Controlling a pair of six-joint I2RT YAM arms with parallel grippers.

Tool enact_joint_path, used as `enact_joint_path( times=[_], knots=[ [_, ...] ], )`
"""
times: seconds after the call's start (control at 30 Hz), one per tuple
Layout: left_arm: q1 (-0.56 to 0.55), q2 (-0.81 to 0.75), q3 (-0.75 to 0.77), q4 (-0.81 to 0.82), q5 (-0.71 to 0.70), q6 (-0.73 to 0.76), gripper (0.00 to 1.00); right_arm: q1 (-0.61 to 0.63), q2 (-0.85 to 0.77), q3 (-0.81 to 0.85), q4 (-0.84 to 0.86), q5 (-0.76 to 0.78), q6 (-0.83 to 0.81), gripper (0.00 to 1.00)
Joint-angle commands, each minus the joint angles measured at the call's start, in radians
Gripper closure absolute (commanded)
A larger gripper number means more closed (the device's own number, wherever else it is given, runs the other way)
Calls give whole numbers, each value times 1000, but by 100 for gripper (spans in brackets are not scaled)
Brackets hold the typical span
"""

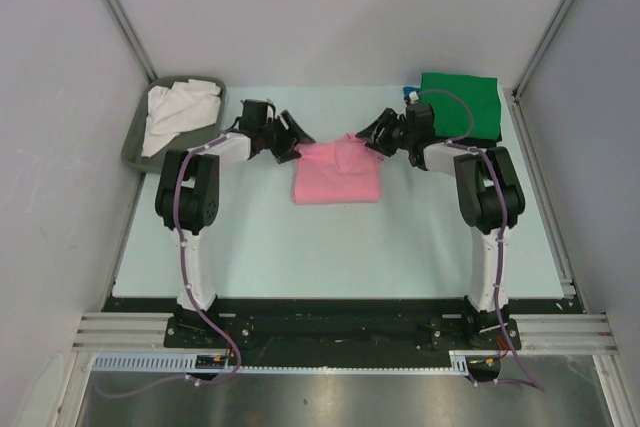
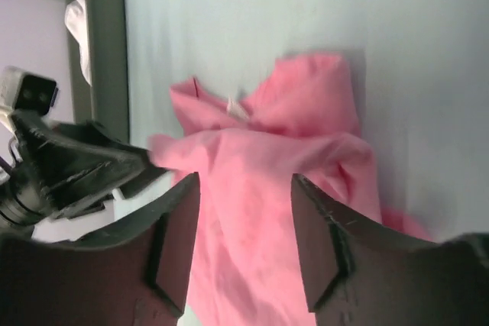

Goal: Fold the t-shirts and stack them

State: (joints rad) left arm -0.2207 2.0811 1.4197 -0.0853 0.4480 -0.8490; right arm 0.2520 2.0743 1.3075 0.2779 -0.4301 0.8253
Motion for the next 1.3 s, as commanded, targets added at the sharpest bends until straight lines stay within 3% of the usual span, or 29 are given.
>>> enact_joint_path(
  times=[0.0,0.03,0.2,0.37,0.43,0.57,0.67,0.73,0.87,0.97,1.07,1.27],
  knots=[
    [27,62,139,-45,-22,22,1,-36,107,125,167,-26,27,12],
    [29,62,159,-47,-11,24,0,-42,102,127,182,-3,25,1],
    [27,-122,21,10,-37,25,0,-59,-57,125,135,47,-86,0],
    [27,-318,-163,-1,-32,36,0,3,-273,124,-135,155,-375,0],
    [27,-421,-272,-1,-34,45,0,74,-374,124,-254,229,-539,0],
    [26,-584,-415,-56,-65,88,0,272,-483,125,-407,546,-823,0],
    [26,-701,-494,-134,-74,126,0,413,-517,127,-520,632,-998,1],
    [24,-769,-545,-189,-112,152,0,507,-522,124,-587,663,-1040,0],
    [24,-933,-628,-202,-124,185,0,660,-478,108,-678,911,-1118,0],
    [37,-978,-640,-283,-163,231,0,769,-416,26,-629,1168,-1218,0],
    [76,-1012,-631,-343,-173,254,0,866,-366,-100,-455,1365,-1394,0],
    [217,-980,-597,-426,-73,303,0,951,-335,-337,-224,1410,-1548,0]
  ],
)
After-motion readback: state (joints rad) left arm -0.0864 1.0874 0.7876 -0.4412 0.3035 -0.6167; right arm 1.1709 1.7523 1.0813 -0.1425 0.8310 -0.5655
